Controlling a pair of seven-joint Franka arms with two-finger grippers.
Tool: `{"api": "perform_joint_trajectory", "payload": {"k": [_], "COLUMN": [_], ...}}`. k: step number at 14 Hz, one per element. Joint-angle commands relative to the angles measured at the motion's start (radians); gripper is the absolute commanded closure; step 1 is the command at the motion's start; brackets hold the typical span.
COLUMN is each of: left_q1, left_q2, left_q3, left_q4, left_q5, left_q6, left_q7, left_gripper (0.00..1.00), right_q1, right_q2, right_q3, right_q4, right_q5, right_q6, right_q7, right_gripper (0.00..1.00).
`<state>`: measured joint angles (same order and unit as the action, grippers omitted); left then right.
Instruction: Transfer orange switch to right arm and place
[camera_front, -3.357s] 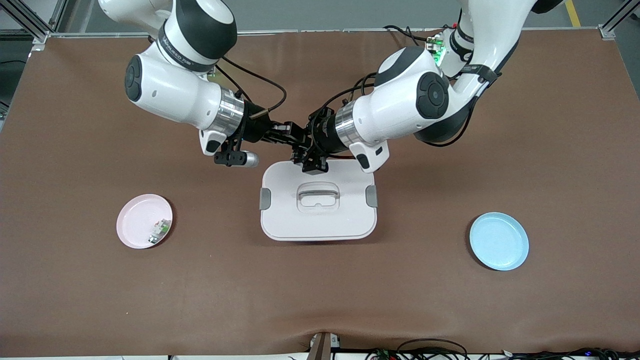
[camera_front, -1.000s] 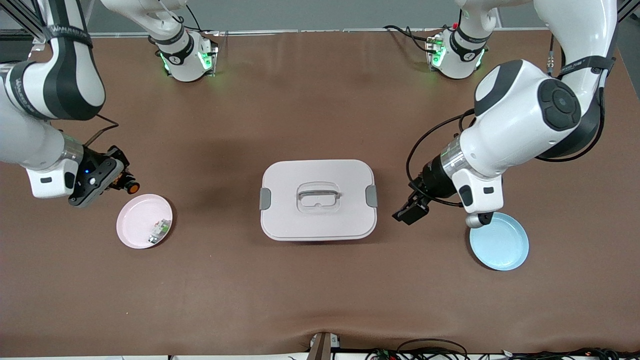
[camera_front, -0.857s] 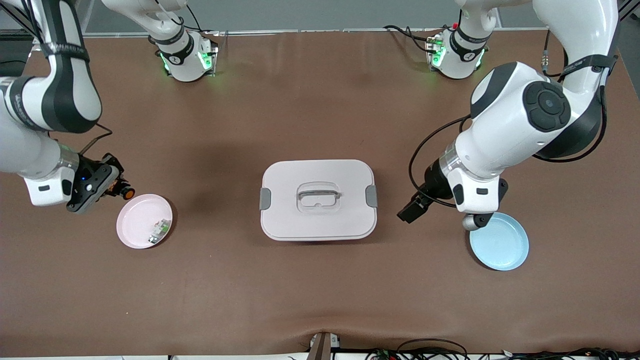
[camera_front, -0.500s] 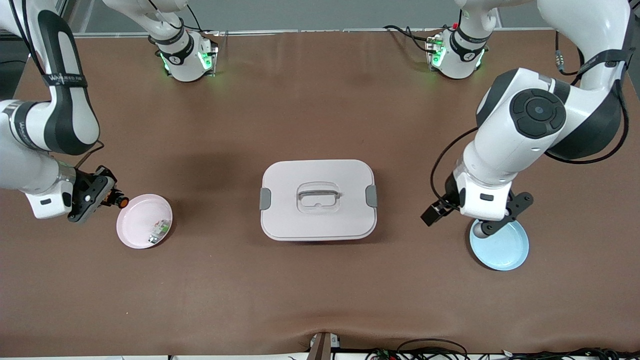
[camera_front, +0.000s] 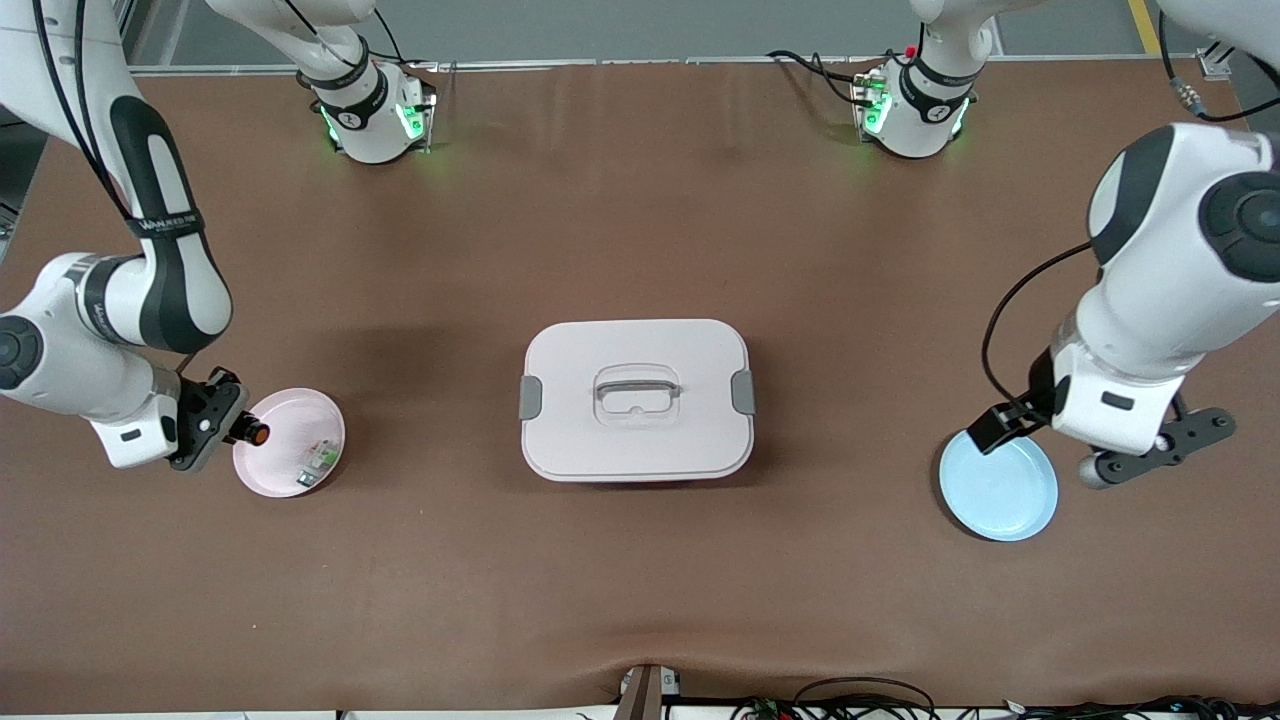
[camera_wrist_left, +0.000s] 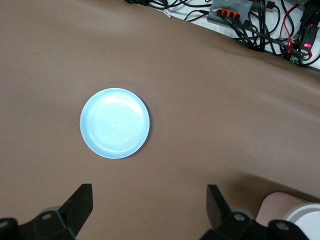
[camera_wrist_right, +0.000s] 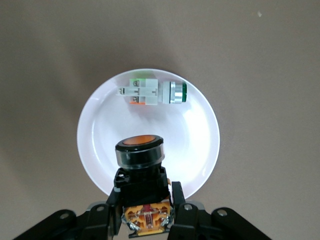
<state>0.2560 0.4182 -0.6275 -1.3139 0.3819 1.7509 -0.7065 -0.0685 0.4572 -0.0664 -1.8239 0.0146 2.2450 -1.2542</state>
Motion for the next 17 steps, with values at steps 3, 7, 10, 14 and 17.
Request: {"api": "perform_joint_trajectory", "payload": {"k": [3,7,10,14,17], "left_q1": [-0.005,-0.052,-0.165,-0.222,-0.282], "left_q2": [-0.111,-0.220,-0.321,-0.423,-0.479], "left_q3": [-0.001,0.161,0.353,0.443,0.512], "left_q4": [-0.025,-0.071,-0.163,-0.275,-0.324], "left_q5": [0.002,-0.157,-0.245,-0.324,-0.345], "left_q6": [-0.114,-0.175,-0.171,-0.154,-0.152], "left_q7": [0.158,0.350,0.493,0.499,0.499], "left_gripper": [0.00,0.00,0.00,0.00,0.00], "right_q1": [-0.037,-0.031,-0.030,-0.027,-0.025], "right_q2": [0.119,0.161,0.170,0.176,0.179], "right_q3": [0.019,0.019,0.020,0.020,0.020], "right_q4": [0.096,0.104,0.095,0.081,0.066], "right_q5": [-0.021,-0.013,-0.007,-0.004,-0.002], "right_q6": [0.033,0.034,0.038,0.042,0.048], "right_q7": [-0.016,-0.013,-0.014,-0.013,-0.013], "right_gripper": [1.00,1.00,0.98,0.97,0.97]}}
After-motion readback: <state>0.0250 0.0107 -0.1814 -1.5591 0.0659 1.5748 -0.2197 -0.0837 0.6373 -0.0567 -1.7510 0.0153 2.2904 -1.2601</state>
